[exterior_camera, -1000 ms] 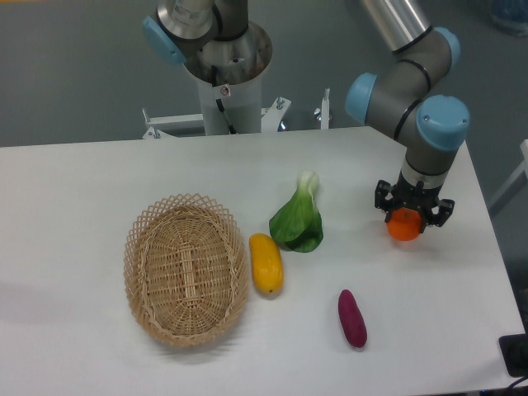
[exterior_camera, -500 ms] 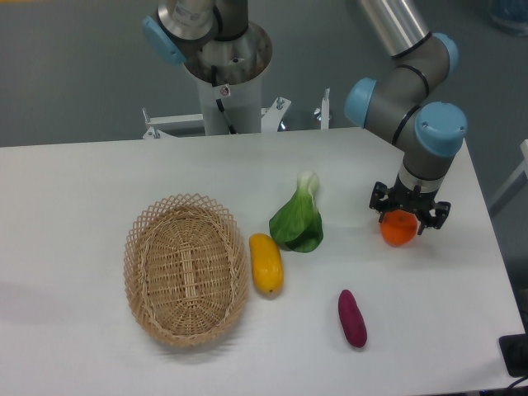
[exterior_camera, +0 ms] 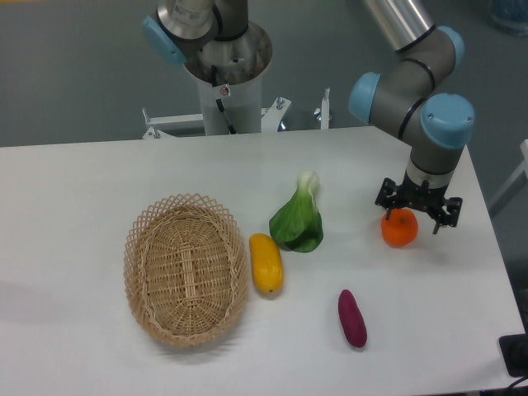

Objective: Place the orange on the table
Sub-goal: 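Open the gripper to release the orange and lift away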

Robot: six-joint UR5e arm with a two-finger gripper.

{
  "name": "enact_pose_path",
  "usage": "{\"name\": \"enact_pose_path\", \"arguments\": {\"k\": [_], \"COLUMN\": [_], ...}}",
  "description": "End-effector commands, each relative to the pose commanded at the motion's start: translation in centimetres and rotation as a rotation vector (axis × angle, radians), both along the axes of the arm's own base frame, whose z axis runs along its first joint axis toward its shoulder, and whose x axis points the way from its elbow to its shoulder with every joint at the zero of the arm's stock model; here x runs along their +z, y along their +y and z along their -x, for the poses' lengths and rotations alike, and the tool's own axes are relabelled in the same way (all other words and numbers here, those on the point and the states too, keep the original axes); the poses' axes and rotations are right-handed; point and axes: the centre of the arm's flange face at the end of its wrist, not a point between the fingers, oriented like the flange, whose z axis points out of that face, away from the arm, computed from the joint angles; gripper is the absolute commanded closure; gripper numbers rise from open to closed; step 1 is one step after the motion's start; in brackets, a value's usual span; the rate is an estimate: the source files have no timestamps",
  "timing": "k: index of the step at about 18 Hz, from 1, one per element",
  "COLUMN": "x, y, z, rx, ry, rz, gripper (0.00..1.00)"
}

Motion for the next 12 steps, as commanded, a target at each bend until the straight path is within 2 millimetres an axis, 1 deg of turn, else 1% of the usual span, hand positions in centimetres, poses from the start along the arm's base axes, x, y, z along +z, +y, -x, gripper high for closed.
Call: {"name": "enact_pose_path", "arguments": {"k": [2,5,8,10,12], "x": [2.6,4.8,7.5,8.4,8.6], "y": [0.2,0.0,-1.0,-1.2,-1.6], "z": [1.0,1.6,2.2,2.2,2.2], "rx": [-0.007,-0.055,-0.096,-0.099,-0.093], "ry": [0.028,-0.003,0.008,0.019,0.023], "rz": [-0.006,0.022,0.031,0.028,0.026], "gripper": [0.0,0.0,0.0,0.0,0.0]}}
